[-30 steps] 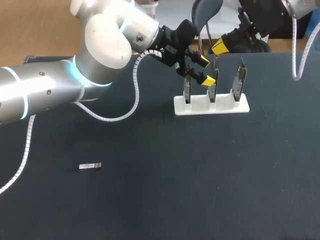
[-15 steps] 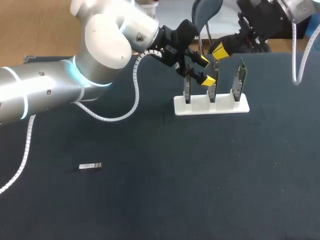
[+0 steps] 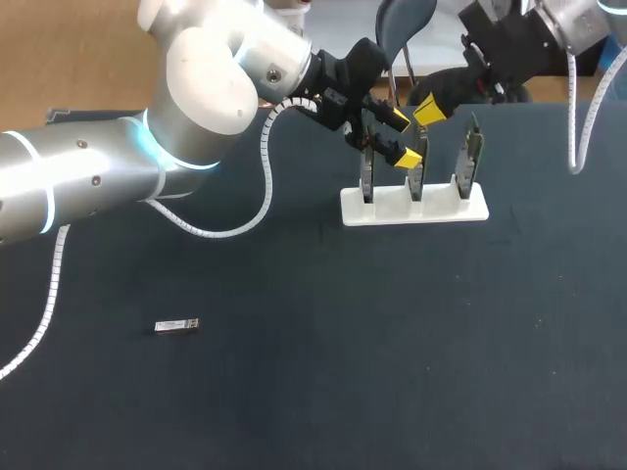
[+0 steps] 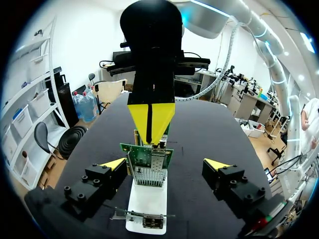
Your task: Pick up the optical module with the left hand, and insert it into the network port with the right hand.
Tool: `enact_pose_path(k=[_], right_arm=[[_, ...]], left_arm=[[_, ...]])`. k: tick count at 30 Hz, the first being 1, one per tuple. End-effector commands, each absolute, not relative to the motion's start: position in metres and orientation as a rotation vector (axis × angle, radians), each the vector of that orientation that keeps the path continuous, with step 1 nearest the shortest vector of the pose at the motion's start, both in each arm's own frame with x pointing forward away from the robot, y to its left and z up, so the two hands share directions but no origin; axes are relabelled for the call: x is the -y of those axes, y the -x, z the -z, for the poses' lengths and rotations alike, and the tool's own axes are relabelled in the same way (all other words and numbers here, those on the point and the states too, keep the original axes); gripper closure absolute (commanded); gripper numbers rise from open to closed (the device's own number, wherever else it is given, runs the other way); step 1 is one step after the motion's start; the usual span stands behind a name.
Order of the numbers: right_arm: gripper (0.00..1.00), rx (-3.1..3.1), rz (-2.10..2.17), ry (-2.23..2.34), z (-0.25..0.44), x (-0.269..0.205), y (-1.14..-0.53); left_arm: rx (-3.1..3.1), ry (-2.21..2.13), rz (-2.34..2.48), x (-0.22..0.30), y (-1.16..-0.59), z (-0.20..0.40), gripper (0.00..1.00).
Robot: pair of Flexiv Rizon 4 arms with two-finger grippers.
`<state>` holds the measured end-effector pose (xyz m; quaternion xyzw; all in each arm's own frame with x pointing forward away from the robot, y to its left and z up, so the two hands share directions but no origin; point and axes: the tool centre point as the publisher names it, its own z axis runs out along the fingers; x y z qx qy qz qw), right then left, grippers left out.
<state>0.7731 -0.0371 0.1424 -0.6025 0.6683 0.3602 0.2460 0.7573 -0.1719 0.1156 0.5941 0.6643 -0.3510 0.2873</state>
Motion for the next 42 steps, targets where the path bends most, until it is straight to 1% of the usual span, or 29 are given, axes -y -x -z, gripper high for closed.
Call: enact_pose_path(k=[1,15,28,33,42], right_arm=[[1.0,-1.827,-0.997,1.65,-0.133,0.037,-0.776],[1.0,-1.849,-1.008,1.664,-0.126,0.036,-0.769],[1.0,-1.743,-1.051,1.554,-0.161,0.044,-0.77],[1.0,-1.704,-1.058,1.523,-0.173,0.057,-0.772],[1.0,-1.712,-1.026,1.515,-0.175,0.097,-0.773]], left_arm=[[-1.781,-1.592,0.938,0.173,-0.759,-0.116,0.0],[-1.781,-1.592,0.938,0.173,-0.759,-0.116,0.0],[-1.781,-1.592,0.938,0.173,-0.759,-0.116,0.0],[-1.781,-1.592,0.938,0.173,-0.759,-0.116,0.0],[-1.781,-1.592,0.938,0.173,-0.759,-0.116,0.0]])
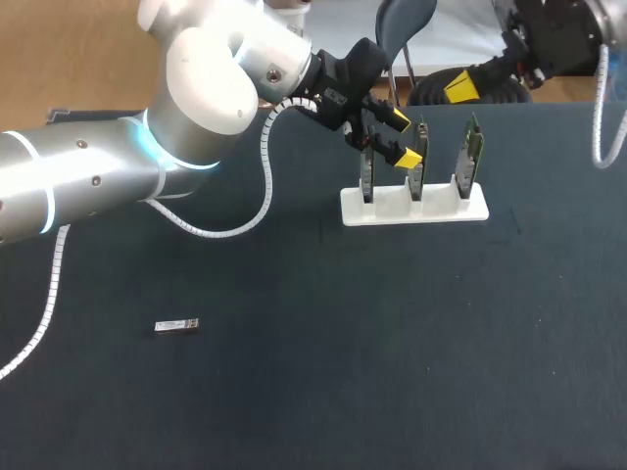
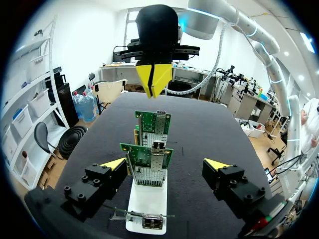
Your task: Pick up the optical module with the left hand, and insert it into the network port with the right hand.
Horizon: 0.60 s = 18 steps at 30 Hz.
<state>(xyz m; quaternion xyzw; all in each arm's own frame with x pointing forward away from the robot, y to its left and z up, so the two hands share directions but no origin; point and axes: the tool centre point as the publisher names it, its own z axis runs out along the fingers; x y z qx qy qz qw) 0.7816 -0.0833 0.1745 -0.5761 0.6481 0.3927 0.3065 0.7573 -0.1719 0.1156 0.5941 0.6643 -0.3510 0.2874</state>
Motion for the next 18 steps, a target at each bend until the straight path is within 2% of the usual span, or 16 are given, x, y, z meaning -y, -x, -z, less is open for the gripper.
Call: enact_pose_path(k=[1,18], right_arm=[[1.0,-1.712,-1.025,1.513,-0.175,0.101,-0.773],[1.0,-1.685,-1.031,1.605,-0.166,0.149,-0.762]], left_arm=[[-1.781,-1.592,0.938,0.173,-0.759,-0.116,0.0],[-1.781,-1.592,0.938,0.173,-0.759,-0.116,0.0]])
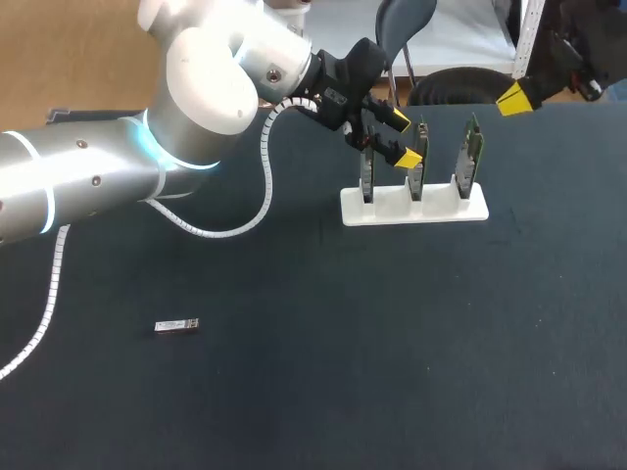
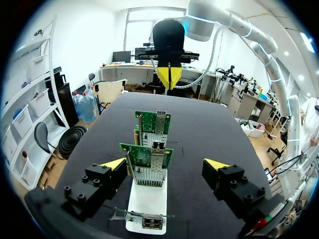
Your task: Pick up the optical module with the left hand, and insert it into the network port with the right hand.
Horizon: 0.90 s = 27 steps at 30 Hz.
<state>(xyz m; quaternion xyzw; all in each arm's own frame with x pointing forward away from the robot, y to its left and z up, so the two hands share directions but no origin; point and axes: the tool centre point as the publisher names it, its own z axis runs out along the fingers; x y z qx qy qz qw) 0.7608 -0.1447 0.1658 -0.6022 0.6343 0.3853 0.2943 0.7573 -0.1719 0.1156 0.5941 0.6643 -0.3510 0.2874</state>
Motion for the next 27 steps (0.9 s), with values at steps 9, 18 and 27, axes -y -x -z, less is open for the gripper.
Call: enact_pose_path(k=[9,18,27], right_arm=[[1.0,-1.676,-1.05,1.603,-0.159,0.15,-0.763],[1.0,-1.686,-1.062,1.614,-0.154,0.146,-0.762],[1.0,-1.697,-1.053,1.613,-0.153,0.146,-0.767]], left_arm=[[-1.781,-1.592,0.938,0.173,-0.759,-0.116,0.0],[-1.781,-1.592,0.938,0.173,-0.759,-0.116,0.0],[-1.781,-1.592,0.938,0.173,-0.759,-0.116,0.0]])
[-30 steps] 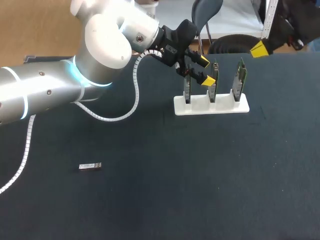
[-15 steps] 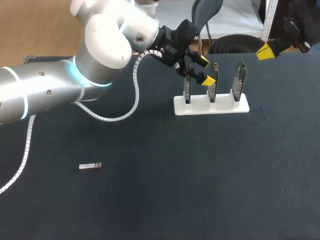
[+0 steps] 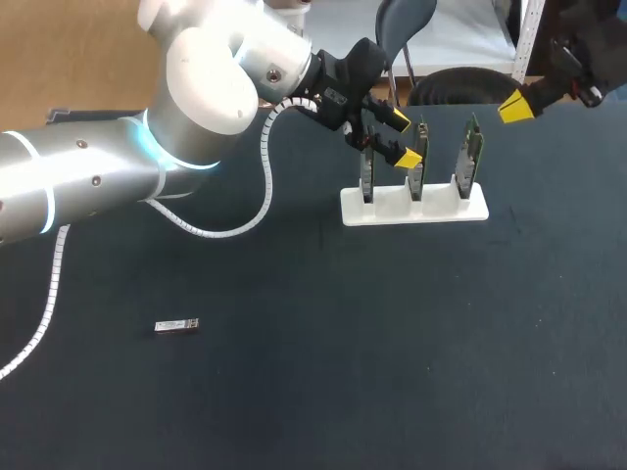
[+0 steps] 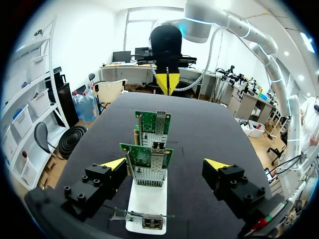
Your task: Pick up the optical module with the left hand, and insert it into the network port with the right hand.
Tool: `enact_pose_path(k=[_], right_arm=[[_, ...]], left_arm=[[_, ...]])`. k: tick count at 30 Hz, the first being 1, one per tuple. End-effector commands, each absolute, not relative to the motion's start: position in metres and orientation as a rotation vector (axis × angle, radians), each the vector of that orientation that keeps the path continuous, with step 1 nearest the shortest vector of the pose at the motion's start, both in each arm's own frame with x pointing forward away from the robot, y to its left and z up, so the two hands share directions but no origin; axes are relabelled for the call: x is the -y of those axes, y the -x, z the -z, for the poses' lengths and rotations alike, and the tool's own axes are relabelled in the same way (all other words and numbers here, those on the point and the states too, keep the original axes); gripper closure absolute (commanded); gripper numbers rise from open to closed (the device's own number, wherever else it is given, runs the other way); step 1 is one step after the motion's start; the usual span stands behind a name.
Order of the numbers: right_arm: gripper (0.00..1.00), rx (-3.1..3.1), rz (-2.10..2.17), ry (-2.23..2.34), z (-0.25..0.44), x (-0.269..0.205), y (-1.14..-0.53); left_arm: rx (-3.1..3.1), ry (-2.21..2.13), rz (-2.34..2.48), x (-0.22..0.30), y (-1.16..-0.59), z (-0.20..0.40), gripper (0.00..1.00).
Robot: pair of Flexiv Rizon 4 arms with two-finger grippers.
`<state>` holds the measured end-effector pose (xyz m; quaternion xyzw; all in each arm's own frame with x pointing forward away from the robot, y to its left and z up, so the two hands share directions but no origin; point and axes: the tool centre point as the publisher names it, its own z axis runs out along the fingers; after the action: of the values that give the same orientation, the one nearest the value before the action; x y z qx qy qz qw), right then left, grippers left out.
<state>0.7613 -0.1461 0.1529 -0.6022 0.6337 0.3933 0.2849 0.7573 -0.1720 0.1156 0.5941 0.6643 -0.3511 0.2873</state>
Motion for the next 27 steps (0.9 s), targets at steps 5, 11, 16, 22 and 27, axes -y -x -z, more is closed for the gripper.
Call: enact_pose_path(k=[5,11,16,22,27], right_arm=[[1.0,-1.698,-1.052,1.608,-0.1538,0.1447,-0.7688],[1.0,-1.696,-1.058,1.61,-0.1526,0.142,-0.7712],[1.0,-1.698,-1.058,1.614,-0.1527,0.1418,-0.7724],[0.0,-1.714,-1.038,1.608,-0.1543,0.1415,-0.7733],[0.0,-1.714,-1.038,1.608,-0.1543,0.1415,-0.7733]], left_arm=[[-1.781,-1.592,0.938,0.1728,-0.7589,-0.1164,0.0],[-1.781,-1.592,0.938,0.1728,-0.7589,-0.1164,0.0],[-1.781,-1.592,0.938,0.1728,-0.7589,-0.1164,0.0],[-1.781,-1.592,0.938,0.1728,-0.7589,-0.1164,0.0],[-1.781,-1.592,0.938,0.1728,-0.7589,-0.1164,0.0]])
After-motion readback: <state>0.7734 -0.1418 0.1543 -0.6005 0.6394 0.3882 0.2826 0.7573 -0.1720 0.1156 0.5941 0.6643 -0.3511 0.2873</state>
